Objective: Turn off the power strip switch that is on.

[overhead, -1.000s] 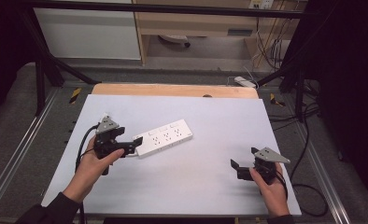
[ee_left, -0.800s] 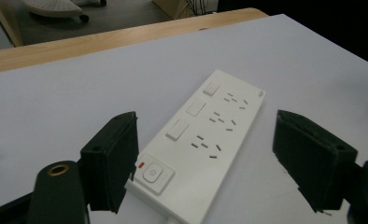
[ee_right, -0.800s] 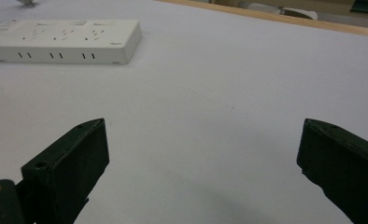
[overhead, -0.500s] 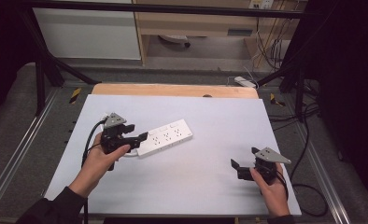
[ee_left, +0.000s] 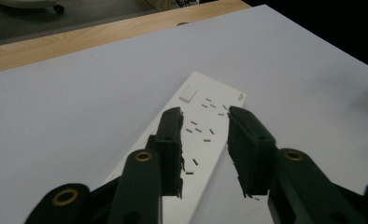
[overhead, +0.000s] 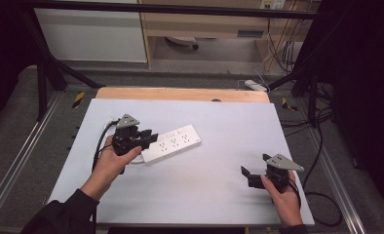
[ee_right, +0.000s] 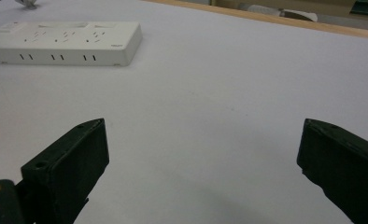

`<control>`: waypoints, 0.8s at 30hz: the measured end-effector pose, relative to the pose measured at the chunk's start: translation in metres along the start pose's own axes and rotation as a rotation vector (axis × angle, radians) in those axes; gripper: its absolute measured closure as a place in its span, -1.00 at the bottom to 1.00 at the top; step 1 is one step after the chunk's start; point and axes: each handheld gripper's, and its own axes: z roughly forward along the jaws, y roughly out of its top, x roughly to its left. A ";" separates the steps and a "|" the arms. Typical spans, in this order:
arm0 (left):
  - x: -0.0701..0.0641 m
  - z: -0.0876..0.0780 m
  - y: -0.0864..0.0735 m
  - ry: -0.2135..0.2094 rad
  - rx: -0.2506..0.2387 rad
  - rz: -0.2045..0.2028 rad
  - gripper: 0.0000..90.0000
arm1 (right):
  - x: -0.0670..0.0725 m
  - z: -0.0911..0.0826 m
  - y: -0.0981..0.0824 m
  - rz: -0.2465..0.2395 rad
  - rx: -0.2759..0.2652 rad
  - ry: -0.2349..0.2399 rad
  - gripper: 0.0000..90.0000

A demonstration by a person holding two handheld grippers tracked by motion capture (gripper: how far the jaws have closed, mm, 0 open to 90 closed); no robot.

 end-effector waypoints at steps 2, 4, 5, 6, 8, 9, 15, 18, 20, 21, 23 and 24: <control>0.000 0.001 0.001 0.006 -0.010 -0.006 0.55 | 0.000 0.000 0.000 -0.001 0.001 0.000 -0.94; 0.001 0.002 0.002 0.006 -0.018 -0.015 0.65 | 0.000 0.000 0.000 -0.001 0.001 0.001 -0.95; 0.002 0.002 0.002 0.006 -0.021 -0.018 0.69 | 0.000 0.000 0.000 0.000 0.001 0.002 -0.95; 0.002 0.002 0.003 0.003 -0.022 -0.022 0.72 | 0.000 0.000 0.000 -0.001 0.000 0.001 -0.95; 0.003 0.003 0.006 -0.003 -0.022 -0.030 0.79 | 0.000 0.000 0.000 -0.002 0.002 -0.001 -0.95; 0.004 0.002 0.007 -0.002 -0.024 -0.031 0.83 | 0.000 0.000 0.000 0.000 0.002 -0.001 -0.95; 0.005 -0.001 0.015 0.004 -0.047 -0.031 1.00 | -0.003 0.005 0.000 -0.026 0.029 -0.006 -0.94; 0.006 0.000 0.020 -0.002 -0.048 -0.028 1.00 | -0.006 0.007 0.000 -0.020 0.034 0.007 -0.94; 0.006 0.001 0.024 -0.006 -0.040 -0.025 1.00 | -0.007 0.008 0.000 -0.025 0.041 0.014 -0.94; 0.007 0.003 0.025 -0.006 -0.037 -0.027 1.00 | -0.007 0.009 0.000 -0.025 0.044 0.018 -0.94; 0.007 0.005 0.029 -0.008 -0.032 -0.030 1.00 | -0.006 0.010 0.000 -0.028 0.044 0.023 -0.94; 0.006 0.006 0.030 -0.009 -0.028 -0.028 1.00 | -0.006 0.010 0.001 -0.029 0.043 0.025 -0.94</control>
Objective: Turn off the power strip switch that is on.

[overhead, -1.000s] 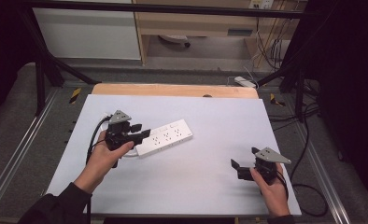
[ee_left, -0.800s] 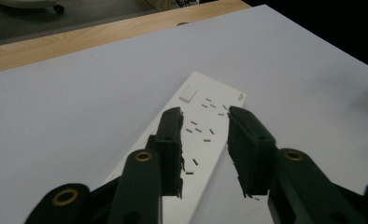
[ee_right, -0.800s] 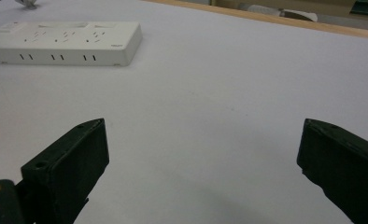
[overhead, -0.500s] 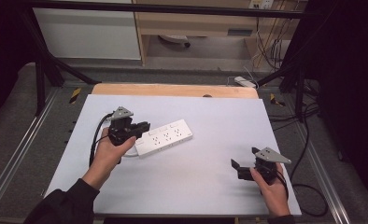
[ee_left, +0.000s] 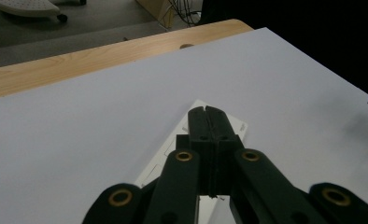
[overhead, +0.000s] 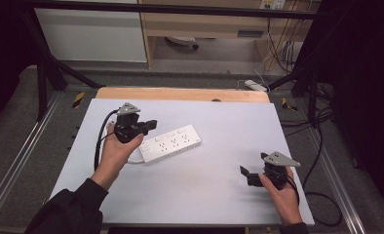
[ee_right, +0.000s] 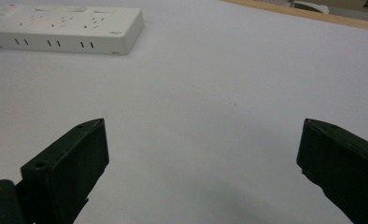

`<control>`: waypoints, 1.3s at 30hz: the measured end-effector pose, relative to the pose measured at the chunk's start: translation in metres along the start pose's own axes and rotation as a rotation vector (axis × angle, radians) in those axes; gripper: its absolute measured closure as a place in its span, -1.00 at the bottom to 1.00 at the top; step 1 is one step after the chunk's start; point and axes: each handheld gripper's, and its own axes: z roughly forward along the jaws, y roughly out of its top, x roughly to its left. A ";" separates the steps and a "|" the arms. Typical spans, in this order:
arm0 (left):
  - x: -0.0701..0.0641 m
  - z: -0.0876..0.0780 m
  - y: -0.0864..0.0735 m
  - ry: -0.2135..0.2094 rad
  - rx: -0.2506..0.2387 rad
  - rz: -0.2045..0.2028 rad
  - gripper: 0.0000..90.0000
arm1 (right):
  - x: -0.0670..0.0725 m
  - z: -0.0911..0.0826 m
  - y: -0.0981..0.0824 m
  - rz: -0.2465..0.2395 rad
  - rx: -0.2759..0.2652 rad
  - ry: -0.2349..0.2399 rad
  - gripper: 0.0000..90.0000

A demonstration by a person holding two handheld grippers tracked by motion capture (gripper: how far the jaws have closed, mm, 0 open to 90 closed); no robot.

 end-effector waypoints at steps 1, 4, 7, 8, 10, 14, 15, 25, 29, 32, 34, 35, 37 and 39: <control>-0.001 0.001 0.002 -0.002 0.002 0.003 1.00 | 0.001 0.000 0.000 -0.004 -0.003 0.002 -0.94; -0.003 0.006 0.006 -0.007 0.010 0.005 1.00 | 0.002 0.001 0.001 -0.012 -0.002 0.009 -0.94; -0.003 0.011 0.009 -0.012 0.020 0.008 1.00 | 0.003 0.001 0.001 -0.015 -0.002 0.012 -0.94; -0.003 0.012 0.010 -0.013 0.023 0.008 1.00 | 0.003 0.001 0.001 -0.013 -0.003 0.014 -0.94; -0.003 0.015 0.012 -0.015 0.026 0.007 1.00 | 0.003 0.001 0.001 -0.013 -0.004 0.015 -0.94; -0.005 0.019 0.015 -0.020 0.031 0.009 1.00 | 0.004 0.001 0.001 -0.014 -0.002 0.017 -0.94; -0.005 0.019 0.016 -0.020 0.035 0.011 1.00 | 0.004 0.001 0.001 -0.014 -0.002 0.017 -0.94; -0.005 0.030 0.018 -0.017 0.067 0.015 1.00 | 0.004 0.002 0.001 -0.018 0.003 0.019 -0.94; -0.003 0.035 0.016 -0.013 0.077 0.011 1.00 | 0.004 0.002 0.001 -0.021 0.002 0.019 -0.94; -0.003 0.038 0.015 -0.011 0.082 0.010 1.00 | 0.004 0.002 0.001 -0.022 0.002 0.019 -0.94; -0.002 0.041 0.015 -0.010 0.083 0.008 1.00 | 0.004 0.002 0.001 -0.022 0.003 0.021 -0.94; -0.002 0.042 0.015 -0.009 0.086 0.007 1.00 | 0.004 0.002 0.001 -0.022 0.003 0.021 -0.94; -0.001 0.044 0.014 -0.009 0.092 0.006 1.00 | 0.004 0.002 0.001 -0.022 0.003 0.022 -0.94; -0.001 0.046 0.014 -0.005 0.097 0.010 1.00 | 0.005 0.002 0.001 -0.020 0.003 0.022 -0.94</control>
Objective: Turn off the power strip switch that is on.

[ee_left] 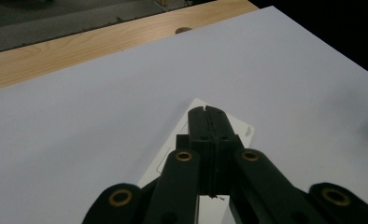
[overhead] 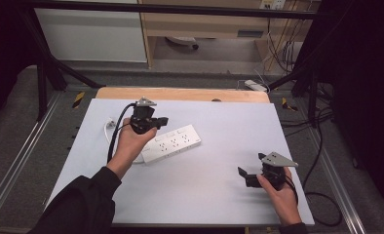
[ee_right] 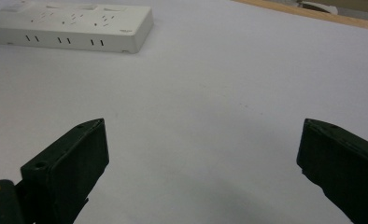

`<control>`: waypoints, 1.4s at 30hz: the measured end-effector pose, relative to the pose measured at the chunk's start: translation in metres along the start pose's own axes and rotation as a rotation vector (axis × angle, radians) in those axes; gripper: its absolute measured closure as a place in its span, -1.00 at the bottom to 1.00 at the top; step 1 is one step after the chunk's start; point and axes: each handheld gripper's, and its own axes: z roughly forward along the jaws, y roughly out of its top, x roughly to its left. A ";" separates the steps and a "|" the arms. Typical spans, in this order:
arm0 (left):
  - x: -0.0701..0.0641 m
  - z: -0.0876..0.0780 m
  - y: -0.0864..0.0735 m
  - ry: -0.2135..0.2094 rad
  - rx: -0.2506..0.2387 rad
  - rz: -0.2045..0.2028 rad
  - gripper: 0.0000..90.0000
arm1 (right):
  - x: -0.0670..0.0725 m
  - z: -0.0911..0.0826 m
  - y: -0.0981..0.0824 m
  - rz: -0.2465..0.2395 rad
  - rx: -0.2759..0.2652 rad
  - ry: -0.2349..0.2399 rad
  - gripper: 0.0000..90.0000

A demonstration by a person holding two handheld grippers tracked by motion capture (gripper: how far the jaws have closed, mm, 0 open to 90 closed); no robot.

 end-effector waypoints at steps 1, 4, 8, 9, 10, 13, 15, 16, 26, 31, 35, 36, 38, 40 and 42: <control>0.001 0.001 0.000 0.001 0.003 0.001 1.00 | 0.000 0.000 0.000 0.001 -0.001 0.001 -0.94; 0.003 0.004 -0.001 0.006 0.012 0.000 1.00 | 0.000 0.000 0.000 0.000 0.000 0.003 -0.94; 0.004 0.008 -0.002 0.007 0.018 -0.001 1.00 | 0.000 0.000 0.000 -0.003 0.002 0.003 -0.94; 0.004 0.009 -0.002 0.009 0.019 0.002 1.00 | 0.000 0.000 0.000 -0.003 0.003 0.003 -0.94; 0.003 0.010 -0.002 0.009 0.022 0.005 1.00 | 0.000 0.000 0.000 -0.004 0.003 0.002 -0.94; 0.002 0.013 -0.004 0.004 0.035 0.011 1.00 | 0.001 0.001 0.000 -0.006 0.005 0.002 -0.94; 0.002 0.016 -0.005 0.005 0.040 0.010 1.00 | 0.001 0.001 0.000 -0.009 0.005 0.004 -0.94; 0.002 0.018 -0.005 0.007 0.044 0.012 1.00 | 0.002 0.001 0.000 -0.010 0.006 0.005 -0.94; 0.002 0.027 -0.009 -0.003 0.047 0.002 1.00 | 0.002 0.001 0.000 -0.014 0.003 0.005 -0.94; 0.004 0.031 -0.012 0.000 0.057 0.000 1.00 | 0.002 0.001 0.000 -0.013 0.002 0.006 -0.94; 0.004 0.033 -0.015 0.005 0.065 0.000 1.00 | 0.002 0.001 0.000 -0.014 0.003 0.001 -0.94; 0.004 0.035 -0.017 0.005 0.069 -0.002 1.00 | 0.002 0.000 0.000 -0.012 0.003 0.003 -0.94; 0.004 0.037 -0.019 0.007 0.076 0.002 1.00 | 0.003 0.001 0.000 -0.015 0.004 0.002 -0.94; 0.005 0.038 -0.021 0.003 0.074 -0.005 1.00 | 0.003 0.001 0.000 -0.014 0.005 0.003 -0.94; 0.005 0.040 -0.021 0.004 0.076 0.000 1.00 | 0.003 0.001 0.000 -0.015 0.004 0.003 -0.94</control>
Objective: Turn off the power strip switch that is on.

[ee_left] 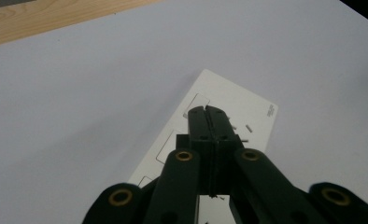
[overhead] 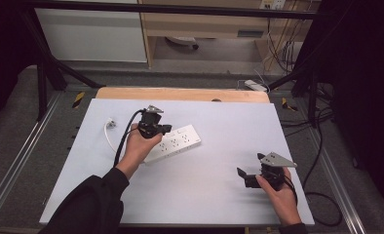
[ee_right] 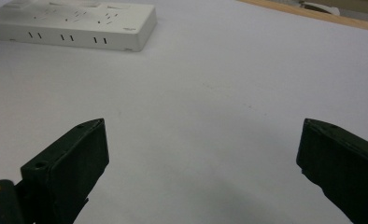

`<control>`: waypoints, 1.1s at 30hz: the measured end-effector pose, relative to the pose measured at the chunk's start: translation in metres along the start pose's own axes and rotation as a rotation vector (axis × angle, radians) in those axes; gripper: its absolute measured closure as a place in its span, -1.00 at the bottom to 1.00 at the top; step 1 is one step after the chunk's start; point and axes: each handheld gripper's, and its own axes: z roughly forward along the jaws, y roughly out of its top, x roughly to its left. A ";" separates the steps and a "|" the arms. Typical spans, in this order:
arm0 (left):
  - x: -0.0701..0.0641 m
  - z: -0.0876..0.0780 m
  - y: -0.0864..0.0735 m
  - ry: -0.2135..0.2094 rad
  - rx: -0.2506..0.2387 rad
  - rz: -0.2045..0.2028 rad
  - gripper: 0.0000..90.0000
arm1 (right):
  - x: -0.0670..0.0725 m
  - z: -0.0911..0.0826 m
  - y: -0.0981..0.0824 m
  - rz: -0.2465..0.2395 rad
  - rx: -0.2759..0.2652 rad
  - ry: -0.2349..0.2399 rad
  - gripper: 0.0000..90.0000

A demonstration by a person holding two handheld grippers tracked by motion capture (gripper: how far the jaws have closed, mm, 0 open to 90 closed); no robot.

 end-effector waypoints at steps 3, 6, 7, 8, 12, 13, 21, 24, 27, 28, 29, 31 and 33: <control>-0.001 0.003 -0.001 0.002 0.007 0.009 1.00 | 0.000 0.000 0.000 0.001 0.001 -0.001 -0.94; -0.001 0.005 -0.001 0.009 0.022 0.019 1.00 | 0.000 0.000 0.000 0.001 0.000 0.001 -0.94; -0.001 0.006 -0.002 0.011 0.021 0.018 1.00 | 0.000 0.000 0.000 0.002 -0.001 0.002 -0.94; -0.001 0.007 -0.002 0.012 0.024 0.020 1.00 | 0.000 0.000 0.000 0.003 -0.001 0.002 -0.94; 0.001 0.011 -0.004 0.020 0.030 0.023 1.00 | 0.000 -0.001 0.000 0.002 -0.003 0.003 -0.94; 0.001 0.013 -0.004 0.022 0.033 0.023 1.00 | 0.000 -0.001 0.000 0.002 -0.003 0.003 -0.94; 0.003 0.024 -0.008 0.031 0.048 0.034 1.00 | 0.001 -0.002 0.000 0.004 -0.004 0.006 -0.94; 0.004 0.027 -0.009 0.033 0.045 0.036 1.00 | 0.000 -0.002 0.000 0.002 -0.004 0.005 -0.94; 0.004 0.028 -0.009 0.037 0.047 0.037 1.00 | 0.000 -0.002 0.000 0.006 -0.008 0.003 -0.94; 0.005 0.029 -0.009 0.042 0.047 0.040 1.00 | 0.000 -0.002 0.000 0.005 -0.010 0.001 -0.94; 0.005 0.029 -0.009 0.043 0.048 0.040 1.00 | 0.000 -0.002 0.000 0.006 -0.009 0.002 -0.94; 0.006 0.030 -0.009 0.042 0.047 0.038 1.00 | 0.000 -0.002 0.000 0.007 -0.008 0.003 -0.94; 0.006 0.032 -0.010 0.047 0.049 0.045 1.00 | 0.001 -0.002 0.000 0.007 -0.007 0.005 -0.94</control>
